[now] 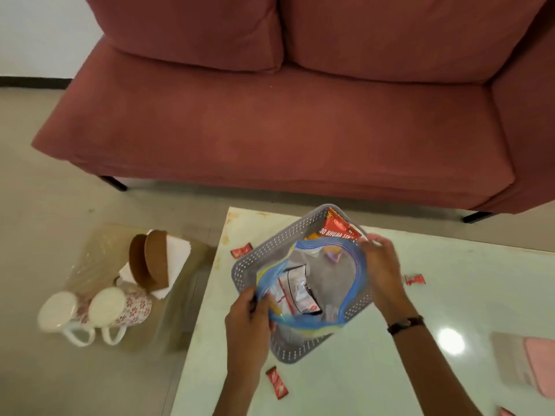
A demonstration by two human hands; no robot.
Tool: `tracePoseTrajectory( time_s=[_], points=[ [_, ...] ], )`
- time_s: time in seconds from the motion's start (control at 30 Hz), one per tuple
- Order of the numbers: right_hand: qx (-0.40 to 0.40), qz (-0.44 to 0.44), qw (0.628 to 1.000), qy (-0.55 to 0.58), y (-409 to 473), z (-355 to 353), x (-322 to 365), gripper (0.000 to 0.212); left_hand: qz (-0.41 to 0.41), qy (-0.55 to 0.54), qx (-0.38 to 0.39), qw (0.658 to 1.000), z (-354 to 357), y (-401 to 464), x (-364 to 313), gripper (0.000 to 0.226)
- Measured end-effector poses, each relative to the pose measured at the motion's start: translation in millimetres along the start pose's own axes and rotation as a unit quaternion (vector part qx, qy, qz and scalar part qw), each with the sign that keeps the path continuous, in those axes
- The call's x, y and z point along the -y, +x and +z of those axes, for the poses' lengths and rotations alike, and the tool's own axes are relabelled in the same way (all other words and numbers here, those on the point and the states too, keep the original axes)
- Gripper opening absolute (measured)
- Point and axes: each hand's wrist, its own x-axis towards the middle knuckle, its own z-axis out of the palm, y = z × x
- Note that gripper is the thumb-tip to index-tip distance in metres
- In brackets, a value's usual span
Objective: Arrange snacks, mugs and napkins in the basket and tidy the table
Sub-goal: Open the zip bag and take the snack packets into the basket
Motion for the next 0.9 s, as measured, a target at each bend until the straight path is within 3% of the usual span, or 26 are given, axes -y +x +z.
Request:
tracePoseTrajectory(
  time_s=[0.07, 0.13, 0.17, 0.23, 0.3, 0.37, 0.63, 0.9],
  points=[
    [-0.027, -0.109, 0.992, -0.061, -34, -8, 37, 0.005, -0.019, -0.008, 0.004, 1.000, -3, -7, -2, 0.020],
    [0.061, -0.195, 0.964, -0.170, -71, -5, 63, 0.007, -0.029, -0.003, 0.000, 1.000, -7, -12, 0, 0.022],
    [0.128, -0.191, 0.941, -0.248, -79, 3, 60, 0.009, -0.033, 0.002, 0.000, 0.999, -9, -15, 1, 0.026],
    [0.266, -0.139, 0.840, -0.451, -81, 29, 40, 0.016, -0.040, 0.006, -0.006, 0.999, -12, -21, 3, 0.031],
    [0.329, -0.099, 0.732, -0.589, -74, 57, 15, 0.021, -0.041, 0.003, -0.009, 0.999, -14, -24, 7, 0.033],
    [0.344, -0.099, 0.683, -0.637, -64, 83, -8, 0.022, -0.033, 0.008, -0.010, 0.999, -15, -25, 11, 0.032],
    [0.253, -0.144, 0.614, -0.734, -52, 121, -59, 0.031, -0.008, 0.020, 0.010, 1.000, -24, -21, 32, 0.024],
    [0.196, -0.300, 0.543, -0.760, -96, 88, 16, 0.026, -0.016, 0.010, -0.003, 1.000, -32, -12, 29, 0.026]
  ],
)
